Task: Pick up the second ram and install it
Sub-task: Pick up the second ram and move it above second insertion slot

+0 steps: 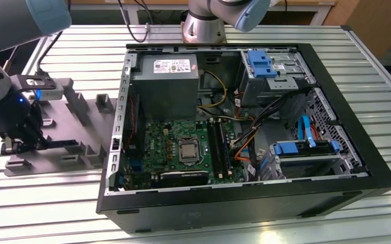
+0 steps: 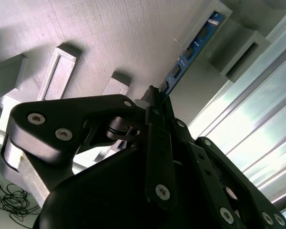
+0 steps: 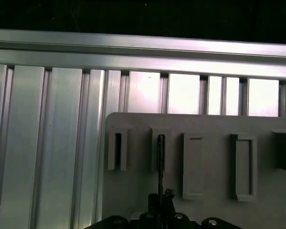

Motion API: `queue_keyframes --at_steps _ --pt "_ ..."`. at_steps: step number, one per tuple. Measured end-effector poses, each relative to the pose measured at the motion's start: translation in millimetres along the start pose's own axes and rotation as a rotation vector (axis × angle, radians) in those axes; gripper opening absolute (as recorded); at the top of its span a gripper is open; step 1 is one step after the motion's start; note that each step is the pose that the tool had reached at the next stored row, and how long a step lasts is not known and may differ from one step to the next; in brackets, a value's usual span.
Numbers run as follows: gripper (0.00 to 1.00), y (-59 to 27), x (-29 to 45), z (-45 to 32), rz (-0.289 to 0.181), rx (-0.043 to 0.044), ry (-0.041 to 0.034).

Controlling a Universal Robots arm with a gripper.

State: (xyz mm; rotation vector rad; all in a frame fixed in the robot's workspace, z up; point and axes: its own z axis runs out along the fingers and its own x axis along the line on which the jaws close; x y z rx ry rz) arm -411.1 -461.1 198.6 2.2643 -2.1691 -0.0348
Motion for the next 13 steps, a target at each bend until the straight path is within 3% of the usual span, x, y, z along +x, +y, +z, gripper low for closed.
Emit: queue_keyframes --at_steps 13 --pt "0.14 0.4 -0.2 -20.2 0.000 0.0000 0.0000"
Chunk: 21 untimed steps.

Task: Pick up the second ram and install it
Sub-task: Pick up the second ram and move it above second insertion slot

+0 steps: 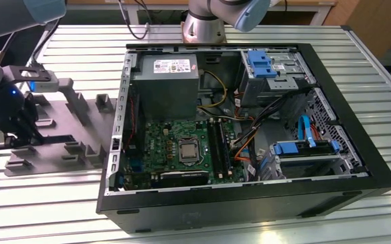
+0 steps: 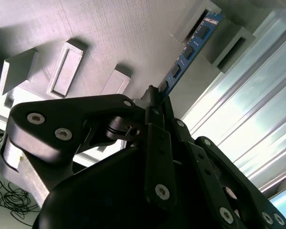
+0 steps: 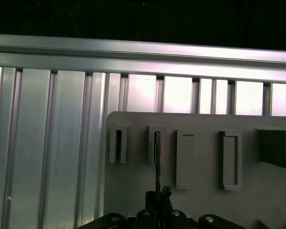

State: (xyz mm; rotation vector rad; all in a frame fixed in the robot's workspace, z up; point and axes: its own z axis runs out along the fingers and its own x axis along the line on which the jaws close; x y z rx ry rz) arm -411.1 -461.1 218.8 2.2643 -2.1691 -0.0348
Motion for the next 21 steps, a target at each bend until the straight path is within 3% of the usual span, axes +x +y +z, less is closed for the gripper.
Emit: queue_keyframes --at_steps 8,21 --pt "0.14 0.2 -0.2 -13.1 0.000 0.0001 0.0000" --pt "0.14 0.4 -0.2 -17.8 0.000 0.0000 0.0000"
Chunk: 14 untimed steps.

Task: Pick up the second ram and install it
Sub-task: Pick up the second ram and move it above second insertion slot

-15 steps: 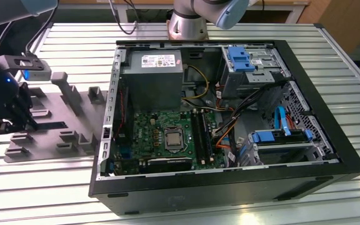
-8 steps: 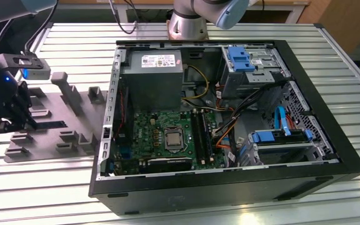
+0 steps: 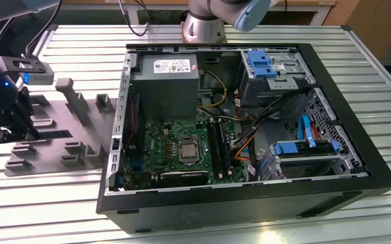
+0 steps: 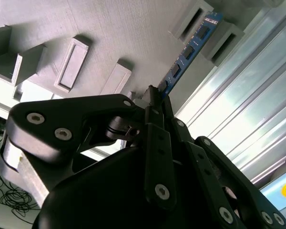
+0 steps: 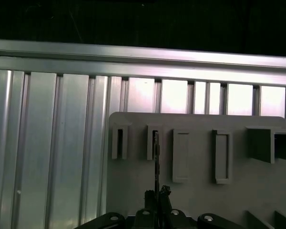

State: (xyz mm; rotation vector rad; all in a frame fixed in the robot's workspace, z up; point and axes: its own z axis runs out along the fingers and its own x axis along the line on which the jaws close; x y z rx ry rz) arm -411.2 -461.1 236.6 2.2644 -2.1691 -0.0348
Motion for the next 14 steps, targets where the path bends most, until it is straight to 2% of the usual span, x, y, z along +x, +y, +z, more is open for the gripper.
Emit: queue_keyframes --at_steps 14 --pt "0.14 0.1 -0.1 -5.2 0.000 0.0001 -0.0001"
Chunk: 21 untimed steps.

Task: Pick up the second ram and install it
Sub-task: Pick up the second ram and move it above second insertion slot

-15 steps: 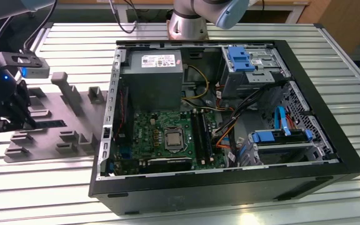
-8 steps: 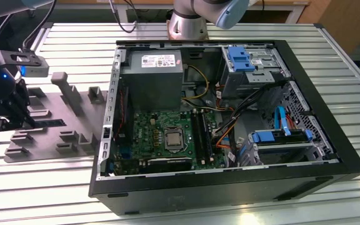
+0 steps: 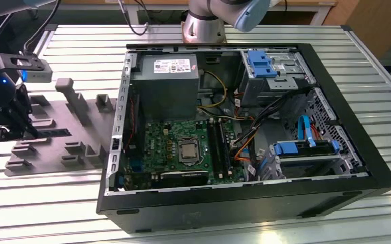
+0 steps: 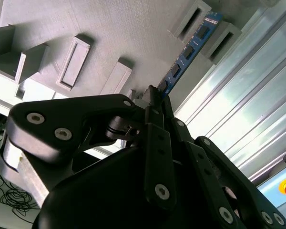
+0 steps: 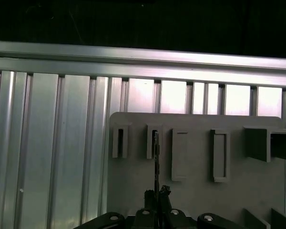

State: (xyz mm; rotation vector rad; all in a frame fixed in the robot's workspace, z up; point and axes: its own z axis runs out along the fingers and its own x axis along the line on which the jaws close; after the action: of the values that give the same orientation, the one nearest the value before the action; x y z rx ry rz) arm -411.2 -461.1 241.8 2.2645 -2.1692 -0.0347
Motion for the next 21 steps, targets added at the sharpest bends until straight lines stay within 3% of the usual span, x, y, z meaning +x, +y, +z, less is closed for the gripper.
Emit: queue_keyframes --at_steps 21 --pt "0.14 0.1 -1.0 -7.5 0.000 0.0001 0.0001"
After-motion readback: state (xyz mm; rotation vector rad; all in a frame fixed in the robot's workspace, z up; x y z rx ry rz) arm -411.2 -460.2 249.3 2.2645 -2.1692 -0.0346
